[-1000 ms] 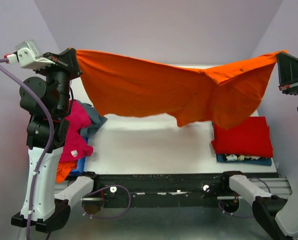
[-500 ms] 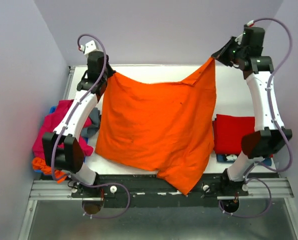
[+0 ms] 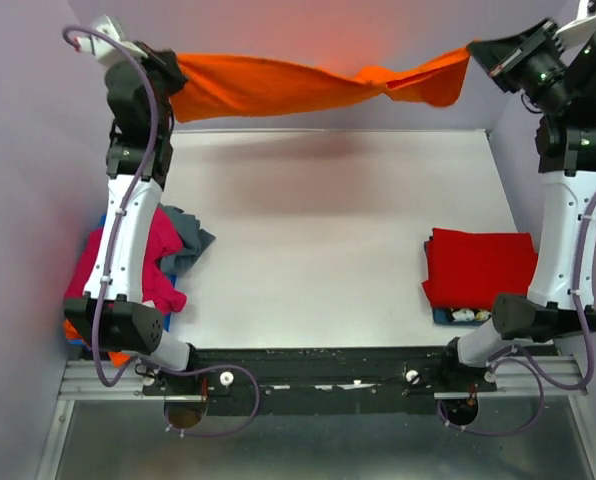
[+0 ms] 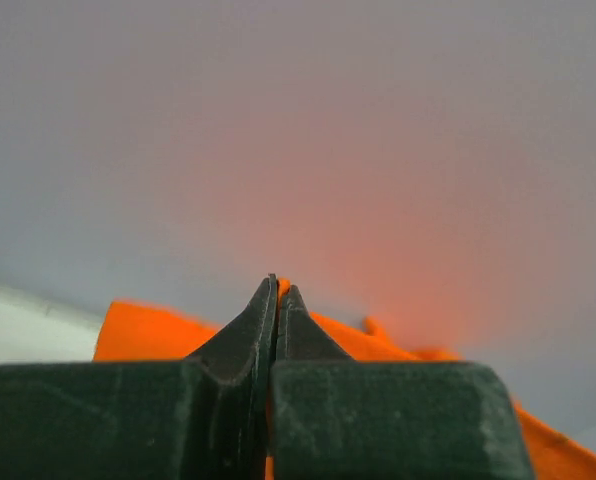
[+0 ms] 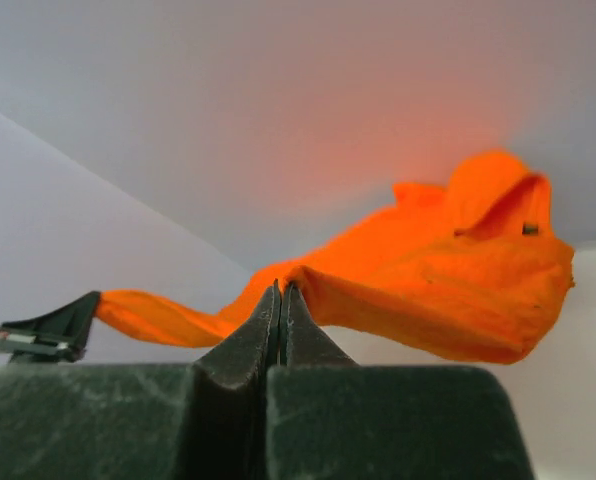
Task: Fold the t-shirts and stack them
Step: Flatten out the tshirt
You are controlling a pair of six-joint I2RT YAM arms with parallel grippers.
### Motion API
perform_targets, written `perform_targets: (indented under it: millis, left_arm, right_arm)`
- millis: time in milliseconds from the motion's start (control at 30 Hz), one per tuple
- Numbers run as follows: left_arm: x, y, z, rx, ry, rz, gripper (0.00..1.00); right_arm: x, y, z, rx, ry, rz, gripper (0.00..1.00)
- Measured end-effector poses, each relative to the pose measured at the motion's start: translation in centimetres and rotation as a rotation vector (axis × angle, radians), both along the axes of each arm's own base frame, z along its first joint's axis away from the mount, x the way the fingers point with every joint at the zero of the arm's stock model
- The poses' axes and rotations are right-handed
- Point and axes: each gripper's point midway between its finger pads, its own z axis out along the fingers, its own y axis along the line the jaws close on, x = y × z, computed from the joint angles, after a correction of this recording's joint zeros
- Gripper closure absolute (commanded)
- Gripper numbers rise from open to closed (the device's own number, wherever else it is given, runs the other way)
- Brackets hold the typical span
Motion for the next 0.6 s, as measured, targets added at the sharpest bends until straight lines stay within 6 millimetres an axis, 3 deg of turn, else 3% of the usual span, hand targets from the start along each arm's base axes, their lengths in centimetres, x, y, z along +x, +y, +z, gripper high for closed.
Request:
perform_targets:
  millis: [33, 133, 167, 233, 300, 367, 467, 600]
  left_arm:
    - [0.1, -0.2, -1.9, -0.004, 0.011, -0.012, 1.0]
    - [1.1, -0.6, -11.3, -0.013, 0.151, -0.024, 1.0]
    - [1.3, -0.7, -14.5, -0.018, 0.202, -0.027, 1.0]
    - [0.8, -0.9, -23.7, -0.031, 0.36, -0.033, 1.0]
    - [-0.6, -1.0, -30.5, -0.046, 0.485, -0.037, 1.0]
    - [-2.5, -1.1, -35.7, -0.066, 0.581, -0.042, 1.0]
    - [-4.7, -1.3, -38.8, -0.104, 0.613, -0.052, 1.0]
    - [-8.0, -1.5, -40.9, -0.155, 0.601, -0.067, 1.0]
  right_arm:
    - [0.1, 0.2, -1.3, 0.007, 0.027, 0.011, 0.99]
    - [1.3, 0.5, -8.1, 0.03, 0.17, 0.043, 0.99]
    - [1.8, 0.6, -11.0, 0.041, 0.234, 0.048, 0.99]
    - [2.2, 0.6, -17.6, 0.066, 0.382, 0.049, 0.99]
    - [1.6, 0.6, -24.1, 0.089, 0.518, 0.045, 0.99]
    - [-0.7, 0.8, -30.1, 0.113, 0.646, 0.035, 0.99]
    - [-5.0, 1.0, -35.9, 0.137, 0.765, 0.012, 0.99]
    - [-9.1, 0.9, -37.9, 0.124, 0.765, -0.02, 0.99]
